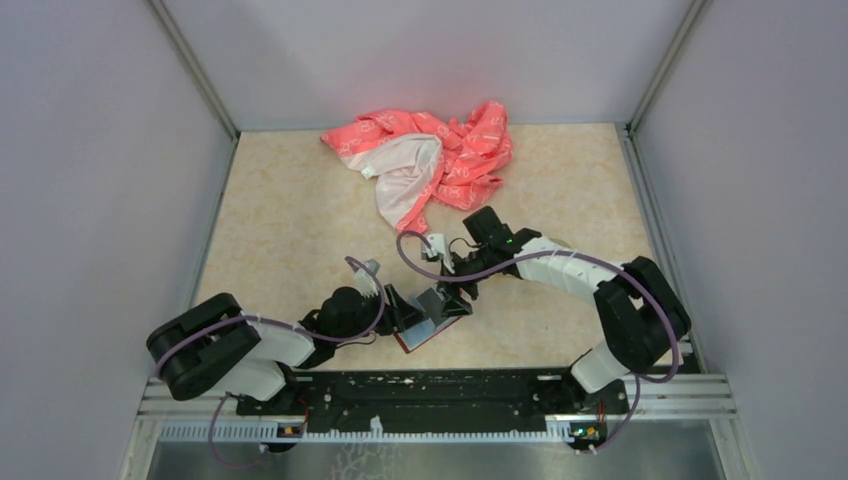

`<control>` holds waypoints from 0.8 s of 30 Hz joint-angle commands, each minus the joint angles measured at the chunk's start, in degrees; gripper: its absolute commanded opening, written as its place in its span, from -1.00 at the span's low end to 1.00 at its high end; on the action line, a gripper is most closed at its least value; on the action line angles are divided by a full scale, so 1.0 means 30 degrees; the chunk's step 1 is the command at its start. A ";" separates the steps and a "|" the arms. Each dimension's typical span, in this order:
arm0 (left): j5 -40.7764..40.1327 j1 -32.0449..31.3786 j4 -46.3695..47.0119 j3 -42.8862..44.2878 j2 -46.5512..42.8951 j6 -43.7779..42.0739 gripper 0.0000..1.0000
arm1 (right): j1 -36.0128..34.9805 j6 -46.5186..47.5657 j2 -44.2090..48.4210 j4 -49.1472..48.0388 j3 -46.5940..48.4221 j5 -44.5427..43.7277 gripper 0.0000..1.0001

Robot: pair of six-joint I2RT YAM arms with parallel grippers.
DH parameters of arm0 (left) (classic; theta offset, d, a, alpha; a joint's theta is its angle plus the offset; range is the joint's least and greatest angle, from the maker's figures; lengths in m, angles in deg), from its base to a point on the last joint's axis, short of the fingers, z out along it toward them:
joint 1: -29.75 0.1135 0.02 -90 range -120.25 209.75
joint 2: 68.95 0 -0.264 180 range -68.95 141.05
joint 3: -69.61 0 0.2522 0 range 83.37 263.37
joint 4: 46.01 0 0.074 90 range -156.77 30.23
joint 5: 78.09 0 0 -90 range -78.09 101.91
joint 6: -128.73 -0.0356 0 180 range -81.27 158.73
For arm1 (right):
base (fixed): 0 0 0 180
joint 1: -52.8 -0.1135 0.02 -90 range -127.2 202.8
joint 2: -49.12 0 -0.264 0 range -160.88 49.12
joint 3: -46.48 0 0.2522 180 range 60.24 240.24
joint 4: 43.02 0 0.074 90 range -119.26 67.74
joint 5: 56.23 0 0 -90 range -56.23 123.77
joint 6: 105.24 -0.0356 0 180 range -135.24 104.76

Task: Put the credit cards into the card holder
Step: Turn over the card holder at the center of the board.

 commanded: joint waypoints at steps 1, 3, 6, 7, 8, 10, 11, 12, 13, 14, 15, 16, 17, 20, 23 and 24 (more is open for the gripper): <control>0.0312 0.0053 0.0848 -0.0137 0.0328 -0.0354 0.35 | -0.1059 0.1735 -0.0591 -0.0115 -0.0059 -0.0704 0.43; 0.0313 0.0060 0.0870 -0.0163 0.0349 -0.0352 0.35 | -0.1399 0.1445 -0.0880 -0.0295 -0.0030 -0.1153 0.43; 0.0313 0.0082 0.0898 -0.0167 0.0328 -0.0381 0.35 | -0.1701 0.0833 -0.1074 -0.0715 -0.0045 -0.1655 0.43; 0.0305 0.0082 0.0899 -0.0167 0.0346 -0.0382 0.35 | -0.1772 0.0603 -0.1147 -0.0844 -0.0053 -0.1805 0.42; 0.0312 0.0082 0.0877 -0.0141 0.0338 -0.0396 0.35 | -0.1862 0.0402 -0.1185 -0.0963 -0.0072 -0.1950 0.42; 0.0338 0.0082 0.0854 -0.0094 0.0357 -0.0411 0.35 | -0.2016 0.0110 -0.1305 -0.1105 -0.0052 -0.2177 0.41; 0.0334 0.0082 0.0880 -0.0081 0.0357 -0.0409 0.35 | -0.2101 -0.0055 -0.1381 -0.1153 -0.0039 -0.2286 0.41; 0.0341 0.0082 0.0849 -0.0079 0.0368 -0.0411 0.35 | -0.2196 -0.0178 -0.1419 -0.1181 0.0010 -0.2405 0.41; 0.0342 0.0082 0.0856 -0.0079 0.0370 -0.0396 0.35 | -0.2274 -0.0252 -0.1472 -0.1174 0.0038 -0.2501 0.41; 0.0324 0.0082 0.0876 -0.0104 0.0362 -0.0391 0.35 | -0.2335 -0.0356 -0.1511 -0.1176 0.0076 -0.2590 0.41; 0.0340 0.0082 0.0863 -0.0108 0.0354 -0.0390 0.35 | -0.2398 -0.0435 -0.1564 -0.1184 0.0102 -0.2674 0.40; 0.0342 0.0089 0.0855 -0.0108 0.0339 -0.0386 0.35 | -0.2424 -0.0467 -0.1600 -0.1119 0.0152 -0.2699 0.40; 0.0327 0.0083 0.0868 -0.0123 0.0333 -0.0390 0.35 | -0.2453 -0.0511 -0.1619 -0.1093 0.0192 -0.2706 0.40; 0.0336 0.0093 0.0864 -0.0115 0.0332 -0.0404 0.35 | -0.2494 -0.0746 -0.1679 -0.1107 0.0234 -0.2887 0.39; 0.0338 0.0082 0.0844 -0.0108 0.0366 -0.0411 0.35 | -0.2502 -0.1099 -0.1785 -0.1179 0.0364 -0.3334 0.37; 0.0360 0.0100 0.0838 -0.0108 0.0369 -0.0411 0.35 | -0.2495 -0.1293 -0.1789 -0.1159 0.0420 -0.3514 0.36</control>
